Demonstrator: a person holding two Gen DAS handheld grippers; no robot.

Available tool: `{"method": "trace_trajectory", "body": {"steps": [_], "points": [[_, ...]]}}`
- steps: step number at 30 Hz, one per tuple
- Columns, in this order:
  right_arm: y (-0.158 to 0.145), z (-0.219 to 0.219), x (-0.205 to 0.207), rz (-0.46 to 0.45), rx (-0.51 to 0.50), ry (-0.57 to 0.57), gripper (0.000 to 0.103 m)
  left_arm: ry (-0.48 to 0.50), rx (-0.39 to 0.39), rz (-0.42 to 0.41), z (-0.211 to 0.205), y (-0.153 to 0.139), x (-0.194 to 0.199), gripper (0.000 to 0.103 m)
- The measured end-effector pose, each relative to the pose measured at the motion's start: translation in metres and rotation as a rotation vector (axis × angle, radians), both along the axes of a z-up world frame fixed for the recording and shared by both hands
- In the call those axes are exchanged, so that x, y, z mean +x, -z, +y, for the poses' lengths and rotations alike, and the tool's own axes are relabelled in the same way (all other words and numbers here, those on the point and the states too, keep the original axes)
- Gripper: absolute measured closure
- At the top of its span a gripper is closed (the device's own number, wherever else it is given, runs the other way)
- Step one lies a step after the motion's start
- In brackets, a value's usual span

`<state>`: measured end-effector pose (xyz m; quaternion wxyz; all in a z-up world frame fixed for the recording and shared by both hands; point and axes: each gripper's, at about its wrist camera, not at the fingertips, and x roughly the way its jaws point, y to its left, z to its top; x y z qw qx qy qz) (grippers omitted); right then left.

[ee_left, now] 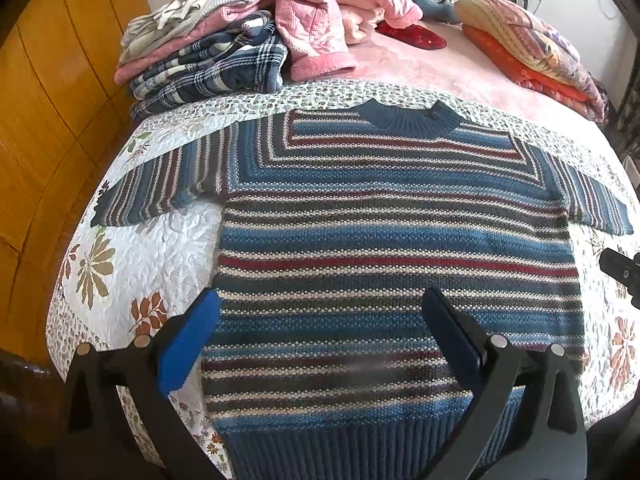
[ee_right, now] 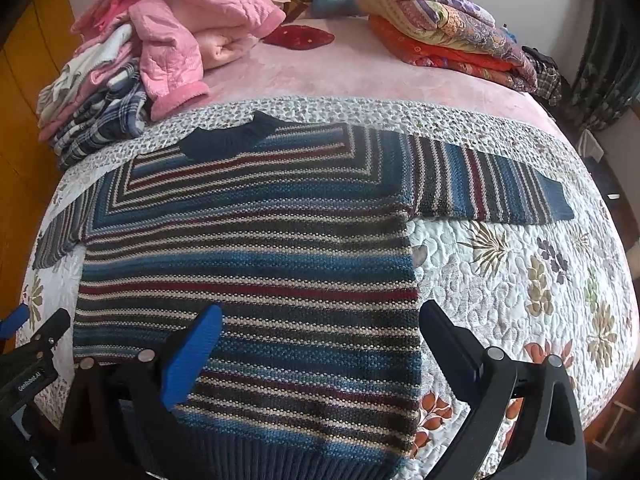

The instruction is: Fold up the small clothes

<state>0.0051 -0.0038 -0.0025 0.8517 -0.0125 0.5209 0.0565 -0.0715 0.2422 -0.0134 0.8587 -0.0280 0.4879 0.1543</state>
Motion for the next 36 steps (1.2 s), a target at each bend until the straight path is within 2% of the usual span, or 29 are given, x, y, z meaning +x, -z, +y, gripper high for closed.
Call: {"method": "trace_trajectory", "body": {"steps": [36], "points": [[0.0048,-0.0008,0.0003,0.002,-0.011,-0.005,0.004,-0.003,-0.006,-0.002,0.0028,-0.0017,-0.0022,0.003]]}}
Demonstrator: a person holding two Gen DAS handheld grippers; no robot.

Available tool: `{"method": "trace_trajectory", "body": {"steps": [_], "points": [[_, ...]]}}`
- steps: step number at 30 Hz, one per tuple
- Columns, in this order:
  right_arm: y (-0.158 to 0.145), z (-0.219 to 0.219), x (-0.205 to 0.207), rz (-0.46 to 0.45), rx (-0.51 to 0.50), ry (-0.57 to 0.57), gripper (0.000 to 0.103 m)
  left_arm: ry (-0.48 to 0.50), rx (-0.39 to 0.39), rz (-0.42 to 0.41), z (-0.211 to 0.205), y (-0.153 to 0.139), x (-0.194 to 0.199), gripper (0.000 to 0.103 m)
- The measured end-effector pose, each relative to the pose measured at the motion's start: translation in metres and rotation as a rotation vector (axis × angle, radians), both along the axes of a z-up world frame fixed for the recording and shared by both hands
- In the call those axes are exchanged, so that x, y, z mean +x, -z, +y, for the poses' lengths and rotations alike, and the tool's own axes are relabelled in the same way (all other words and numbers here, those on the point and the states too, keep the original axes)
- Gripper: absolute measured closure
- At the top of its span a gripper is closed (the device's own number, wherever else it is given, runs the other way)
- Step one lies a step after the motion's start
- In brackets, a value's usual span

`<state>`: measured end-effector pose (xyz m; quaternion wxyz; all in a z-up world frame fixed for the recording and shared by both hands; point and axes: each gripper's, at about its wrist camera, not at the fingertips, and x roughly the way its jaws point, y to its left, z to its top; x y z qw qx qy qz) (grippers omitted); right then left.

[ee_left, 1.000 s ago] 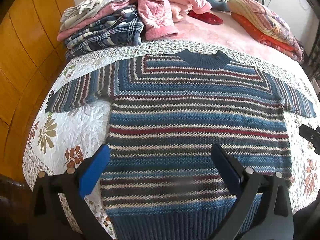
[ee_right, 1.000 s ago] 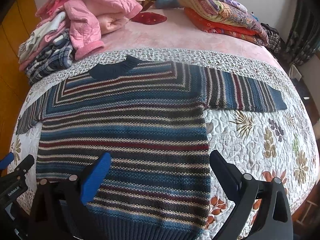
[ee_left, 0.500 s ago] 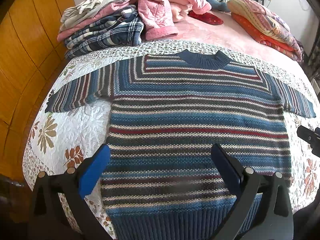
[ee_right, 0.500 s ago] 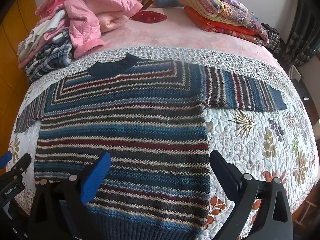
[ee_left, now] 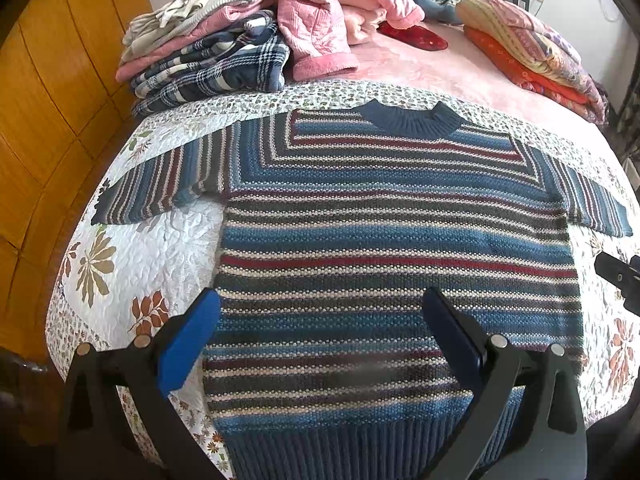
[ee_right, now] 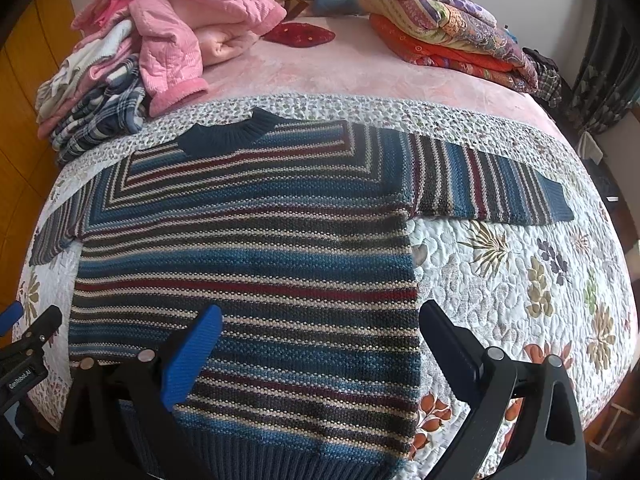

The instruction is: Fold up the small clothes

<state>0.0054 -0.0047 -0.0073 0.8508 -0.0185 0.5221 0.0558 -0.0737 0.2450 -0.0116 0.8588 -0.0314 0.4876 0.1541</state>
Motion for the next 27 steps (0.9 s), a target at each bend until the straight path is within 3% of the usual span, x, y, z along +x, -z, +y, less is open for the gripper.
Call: {"method": "trace_trajectory", "body": {"steps": [27], "points": [[-0.0029,-0.0007,0.0045,-0.017,-0.008,0.009,0.004,0.013,0.018,0.000,-0.0011,0.0028,0.0037,0.003]]}}
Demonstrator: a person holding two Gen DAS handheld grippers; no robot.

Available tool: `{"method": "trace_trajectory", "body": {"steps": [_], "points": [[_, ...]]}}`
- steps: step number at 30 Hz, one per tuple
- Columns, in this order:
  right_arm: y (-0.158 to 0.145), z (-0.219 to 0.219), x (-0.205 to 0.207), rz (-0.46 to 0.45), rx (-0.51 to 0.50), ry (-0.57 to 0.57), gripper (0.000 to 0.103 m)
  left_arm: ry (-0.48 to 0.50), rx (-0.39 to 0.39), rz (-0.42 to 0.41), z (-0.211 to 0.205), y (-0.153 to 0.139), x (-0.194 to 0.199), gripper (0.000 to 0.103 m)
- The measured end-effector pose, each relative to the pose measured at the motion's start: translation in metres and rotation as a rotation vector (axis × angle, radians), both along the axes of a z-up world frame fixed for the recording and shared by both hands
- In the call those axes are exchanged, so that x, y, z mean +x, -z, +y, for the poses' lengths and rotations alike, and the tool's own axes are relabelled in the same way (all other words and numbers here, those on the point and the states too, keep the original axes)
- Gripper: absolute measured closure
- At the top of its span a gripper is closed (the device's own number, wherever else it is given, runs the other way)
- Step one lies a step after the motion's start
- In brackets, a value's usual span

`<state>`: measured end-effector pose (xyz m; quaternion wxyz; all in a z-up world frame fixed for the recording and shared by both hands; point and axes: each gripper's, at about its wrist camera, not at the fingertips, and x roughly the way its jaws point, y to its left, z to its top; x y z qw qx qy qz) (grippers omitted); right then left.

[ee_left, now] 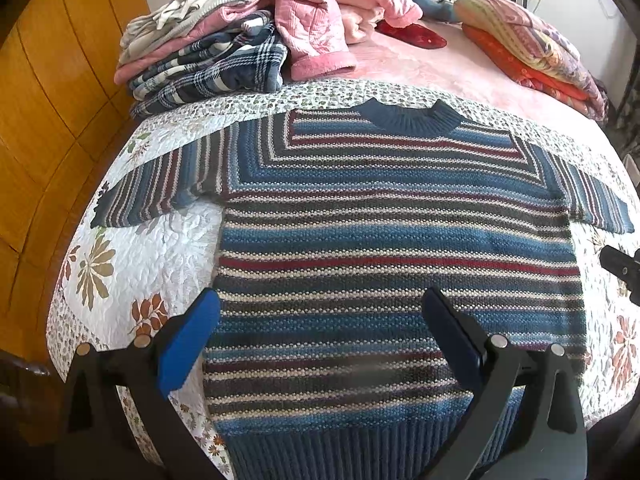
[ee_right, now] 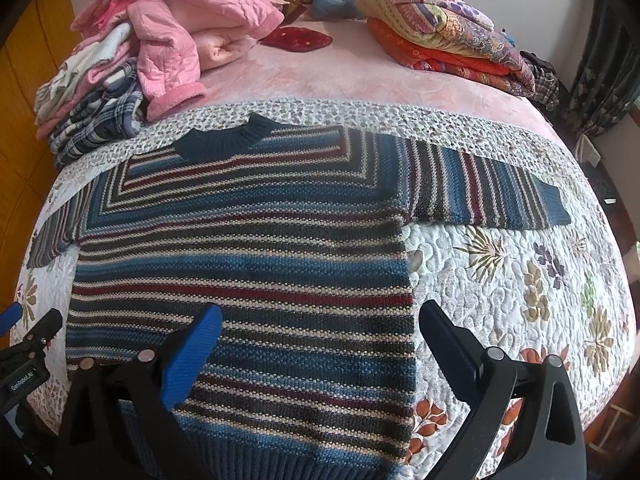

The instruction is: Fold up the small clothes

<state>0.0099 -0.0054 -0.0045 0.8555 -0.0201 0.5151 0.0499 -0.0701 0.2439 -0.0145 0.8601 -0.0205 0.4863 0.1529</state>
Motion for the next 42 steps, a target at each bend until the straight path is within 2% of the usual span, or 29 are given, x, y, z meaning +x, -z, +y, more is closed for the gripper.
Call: {"method": "trace_trajectory", "body": {"steps": [4,8,14,17,19,24,29,32,39,42], "points": [[-0.002,-0.013,0.014,-0.008,-0.002,0.013,0.004,-0.001,-0.021,0.005,0.000,0.004,0.006,0.003],[-0.008,-0.044,0.052,-0.024,-0.037,0.072,0.004,-0.003,-0.029,0.005,0.001,0.009,0.015,0.003],[0.000,-0.139,0.120,0.042,-0.027,0.230,0.004,0.033,-0.049,-0.003,-0.008,0.019,0.028,0.003],[0.016,-0.200,0.145,0.087,-0.015,0.311,0.004,0.050,-0.091,-0.003,-0.014,0.022,0.035,0.003],[0.029,-0.234,0.158,0.109,-0.035,0.357,0.004,0.057,-0.090,-0.009,-0.023,0.022,0.044,0.003],[0.069,-0.306,0.188,0.190,0.046,0.456,0.004,0.056,-0.090,-0.023,-0.054,0.024,0.076,0.003],[0.092,-0.342,0.203,0.219,0.044,0.493,0.004,0.096,-0.085,-0.035,-0.099,0.028,0.118,0.003],[0.110,-0.366,0.213,0.243,0.106,0.530,0.005,0.115,-0.091,-0.043,-0.121,0.030,0.137,0.003],[0.140,-0.400,0.226,0.286,0.167,0.590,0.016,0.124,-0.089,-0.021,-0.148,0.045,0.162,0.003],[0.151,-0.409,0.224,0.285,0.218,0.607,0.016,0.125,-0.078,-0.008,-0.150,0.051,0.164,0.003]]}}
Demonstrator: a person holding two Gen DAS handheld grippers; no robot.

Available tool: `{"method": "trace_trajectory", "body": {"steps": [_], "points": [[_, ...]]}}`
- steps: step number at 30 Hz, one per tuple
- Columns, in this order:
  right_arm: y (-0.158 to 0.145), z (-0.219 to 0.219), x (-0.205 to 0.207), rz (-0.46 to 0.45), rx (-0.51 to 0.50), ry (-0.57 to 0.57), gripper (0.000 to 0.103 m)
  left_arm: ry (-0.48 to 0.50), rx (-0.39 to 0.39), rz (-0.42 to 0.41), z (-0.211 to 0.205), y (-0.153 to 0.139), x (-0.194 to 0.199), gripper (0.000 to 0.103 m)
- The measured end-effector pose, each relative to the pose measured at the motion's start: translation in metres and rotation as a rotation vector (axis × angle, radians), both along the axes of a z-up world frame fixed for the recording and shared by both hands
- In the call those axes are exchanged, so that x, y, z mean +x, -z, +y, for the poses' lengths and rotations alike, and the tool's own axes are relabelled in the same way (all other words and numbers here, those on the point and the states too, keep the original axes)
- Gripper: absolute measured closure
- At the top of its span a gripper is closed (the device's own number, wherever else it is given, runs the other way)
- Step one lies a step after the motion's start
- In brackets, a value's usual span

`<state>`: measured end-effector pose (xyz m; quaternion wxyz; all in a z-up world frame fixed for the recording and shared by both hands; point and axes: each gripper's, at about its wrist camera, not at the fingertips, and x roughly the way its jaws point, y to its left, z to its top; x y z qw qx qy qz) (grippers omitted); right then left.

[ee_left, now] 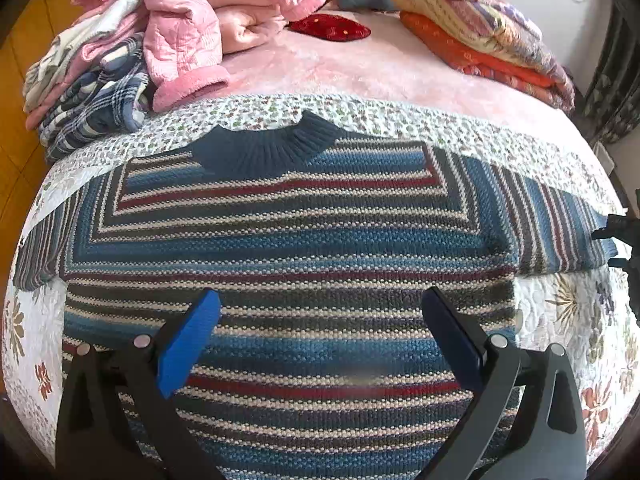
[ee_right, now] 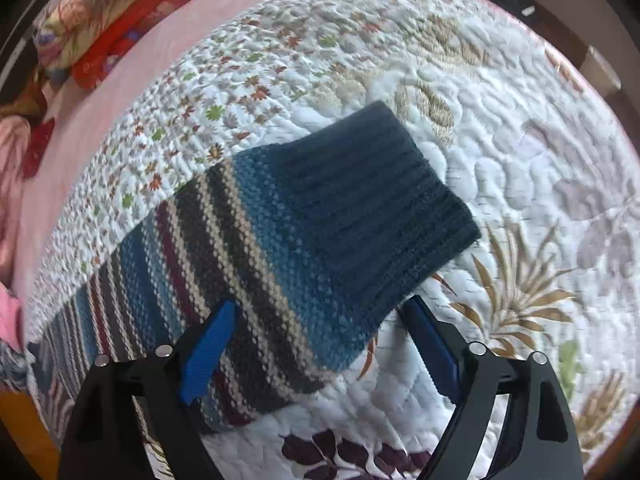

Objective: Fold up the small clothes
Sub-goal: 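Move the right gripper to the ribbed sleeve cuff and grasp it, then carry the held cuff with the right gripper across the sweater body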

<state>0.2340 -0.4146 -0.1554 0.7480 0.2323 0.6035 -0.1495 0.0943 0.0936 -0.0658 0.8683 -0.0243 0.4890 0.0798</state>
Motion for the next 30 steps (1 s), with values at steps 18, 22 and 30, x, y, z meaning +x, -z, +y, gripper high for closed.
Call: {"method": "trace_trajectory", "body": {"steps": [18,22,30], "points": [[-0.048,0.020,0.002,-0.189,0.103,-0.069,0.090,-0.061,-0.020,0.032,0.061,-0.014,-0.028,0.003],[-0.068,0.050,-0.011,-0.213,0.083,-0.149,0.090,-0.120,-0.049,0.031,0.082,-0.017,-0.031,0.003],[-0.101,0.166,-0.011,-0.230,0.070,-0.376,0.090,-0.096,-0.042,0.052,0.103,-0.019,-0.049,0.003]]}}
